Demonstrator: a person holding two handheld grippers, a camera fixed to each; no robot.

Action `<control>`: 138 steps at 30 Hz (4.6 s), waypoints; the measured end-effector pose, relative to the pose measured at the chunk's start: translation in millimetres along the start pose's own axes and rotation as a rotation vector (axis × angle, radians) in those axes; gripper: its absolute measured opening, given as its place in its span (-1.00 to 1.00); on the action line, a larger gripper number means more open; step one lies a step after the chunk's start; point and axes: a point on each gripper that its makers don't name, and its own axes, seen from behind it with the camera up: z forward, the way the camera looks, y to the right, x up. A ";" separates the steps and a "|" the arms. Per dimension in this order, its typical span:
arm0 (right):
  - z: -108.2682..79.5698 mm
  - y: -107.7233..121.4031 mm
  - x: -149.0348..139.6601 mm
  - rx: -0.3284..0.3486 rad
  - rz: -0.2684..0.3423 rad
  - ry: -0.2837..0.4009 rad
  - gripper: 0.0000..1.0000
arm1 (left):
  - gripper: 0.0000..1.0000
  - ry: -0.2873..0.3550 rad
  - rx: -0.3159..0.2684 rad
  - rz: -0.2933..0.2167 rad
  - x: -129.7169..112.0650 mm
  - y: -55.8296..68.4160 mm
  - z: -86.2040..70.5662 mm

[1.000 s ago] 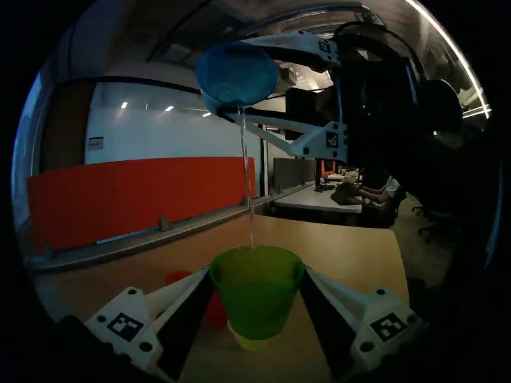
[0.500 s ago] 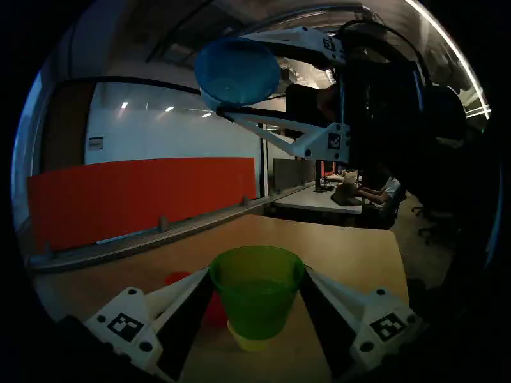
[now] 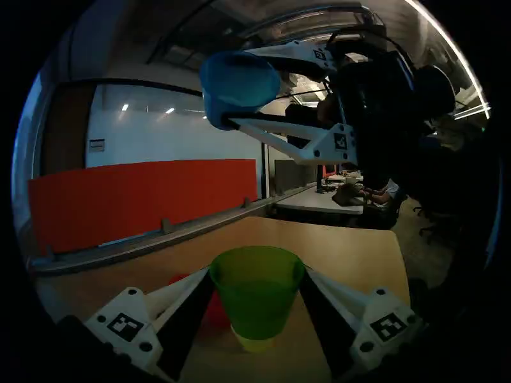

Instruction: Pour water

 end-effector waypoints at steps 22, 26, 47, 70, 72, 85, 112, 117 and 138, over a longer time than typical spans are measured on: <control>-19.4 -16.9 6.6 0.017 0.654 0.052 0.82 | 0.75 0.001 0.016 0.024 6.8 -5.5 -4.1; -21.9 -23.0 5.1 0.027 0.722 0.046 0.82 | 0.74 0.002 0.025 0.034 8.8 -9.2 -5.6; -28.9 -36.2 6.5 0.088 1.224 0.021 0.82 | 0.75 0.010 0.064 0.052 18.4 -25.7 -19.2; -56.7 -87.1 -30.3 0.154 1.298 -0.076 0.83 | 0.74 -0.072 0.110 0.043 -7.5 -50.4 -36.5; -59.8 -93.2 -33.6 0.165 1.305 -0.086 0.84 | 0.74 -0.085 0.111 0.041 -11.9 -52.1 -37.8; -77.8 -132.2 -51.2 0.241 1.335 -0.141 0.85 | 0.75 -0.197 0.105 0.047 -46.3 -58.9 -38.6; -103.7 -233.9 -99.2 0.397 1.341 -0.319 0.85 | 0.76 -0.454 0.033 0.063 -128.2 -62.5 -34.9; -104.9 -252.2 -102.2 0.431 1.337 -0.345 0.85 | 0.76 -0.490 0.014 0.059 -141.5 -63.2 -33.6; -112.1 -304.5 -107.0 0.513 1.325 -0.416 0.85 | 0.78 -0.555 -0.024 0.046 -178.0 -64.5 -27.7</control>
